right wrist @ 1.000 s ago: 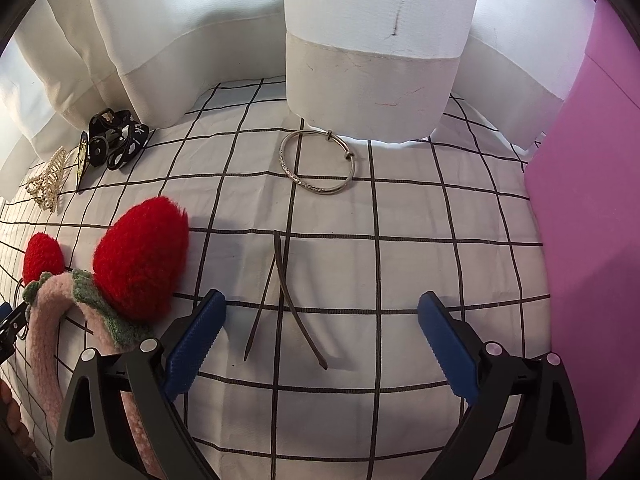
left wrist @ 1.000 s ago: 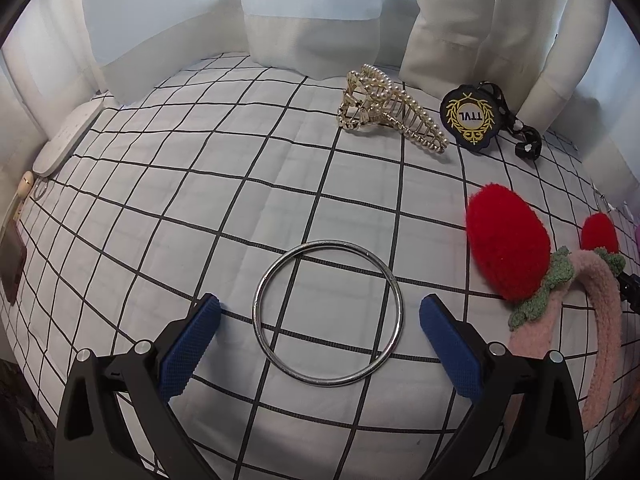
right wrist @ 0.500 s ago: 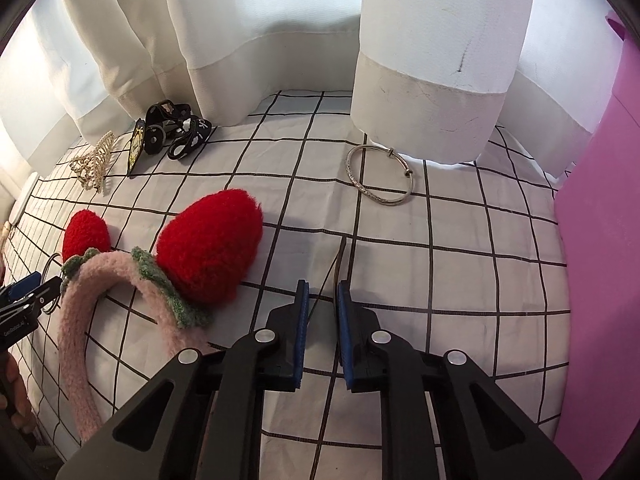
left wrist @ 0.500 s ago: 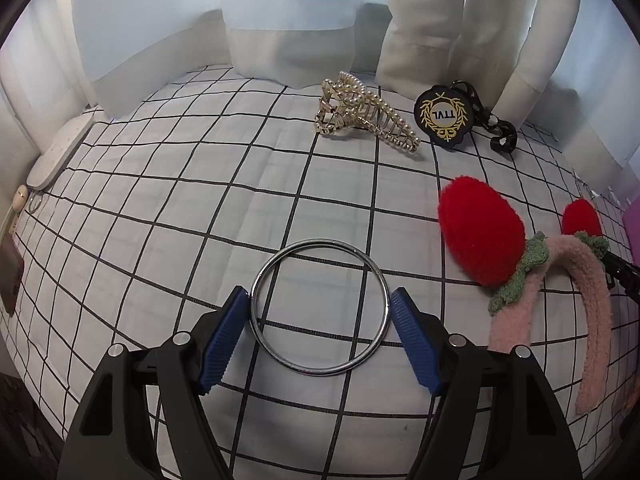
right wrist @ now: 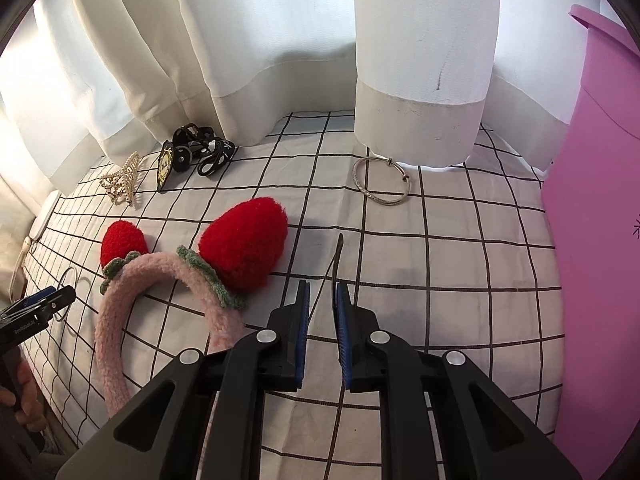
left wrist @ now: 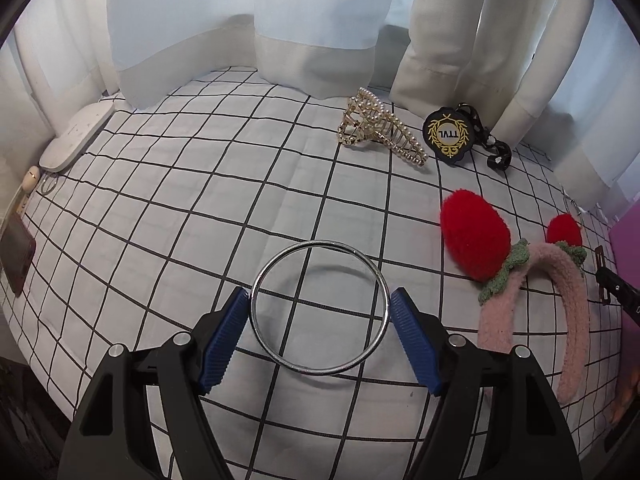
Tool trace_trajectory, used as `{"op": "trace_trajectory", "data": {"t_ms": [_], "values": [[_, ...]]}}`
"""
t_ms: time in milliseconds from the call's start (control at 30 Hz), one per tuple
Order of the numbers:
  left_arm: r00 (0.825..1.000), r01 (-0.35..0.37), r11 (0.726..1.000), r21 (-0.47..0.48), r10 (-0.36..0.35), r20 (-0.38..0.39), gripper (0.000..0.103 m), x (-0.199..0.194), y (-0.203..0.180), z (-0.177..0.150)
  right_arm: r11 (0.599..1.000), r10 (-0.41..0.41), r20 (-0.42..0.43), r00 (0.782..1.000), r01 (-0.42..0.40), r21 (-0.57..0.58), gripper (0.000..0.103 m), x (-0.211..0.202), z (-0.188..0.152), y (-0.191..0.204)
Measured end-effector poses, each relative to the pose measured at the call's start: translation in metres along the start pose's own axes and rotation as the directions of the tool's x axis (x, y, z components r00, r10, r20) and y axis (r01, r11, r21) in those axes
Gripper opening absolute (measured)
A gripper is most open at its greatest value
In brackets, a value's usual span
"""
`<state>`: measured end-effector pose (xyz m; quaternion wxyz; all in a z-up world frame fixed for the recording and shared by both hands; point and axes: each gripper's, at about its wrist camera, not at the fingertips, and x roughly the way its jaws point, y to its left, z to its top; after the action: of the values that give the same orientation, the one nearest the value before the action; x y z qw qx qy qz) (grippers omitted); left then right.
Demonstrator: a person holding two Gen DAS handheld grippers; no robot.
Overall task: Organize jewelry
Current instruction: 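Carry silver ring and tweezers into pink tub and open both tools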
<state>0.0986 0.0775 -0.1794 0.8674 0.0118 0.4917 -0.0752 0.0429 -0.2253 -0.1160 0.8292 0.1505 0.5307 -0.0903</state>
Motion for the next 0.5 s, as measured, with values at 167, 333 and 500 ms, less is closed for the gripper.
{"op": "trace_trajectory", "data": {"t_ms": [167,333,500], "values": [[0.999,0.012,1.0,0.009,-0.012,0.038,0.07,-0.018,0.0,0.005,1.0,0.015,0.013,1.0,-0.015,0.001,0.013,-0.014,0.001,0.009],[0.998,0.028,0.999,0.019,-0.029,0.06,0.07,-0.033,-0.005,0.01,0.999,0.034,0.055,0.998,-0.035,0.001,0.013,-0.034,0.006,0.018],[0.994,0.049,0.998,0.032,-0.052,0.092,0.07,-0.053,-0.01,0.015,0.998,0.055,0.099,0.994,-0.056,0.001,0.013,-0.057,0.012,0.024]]}}
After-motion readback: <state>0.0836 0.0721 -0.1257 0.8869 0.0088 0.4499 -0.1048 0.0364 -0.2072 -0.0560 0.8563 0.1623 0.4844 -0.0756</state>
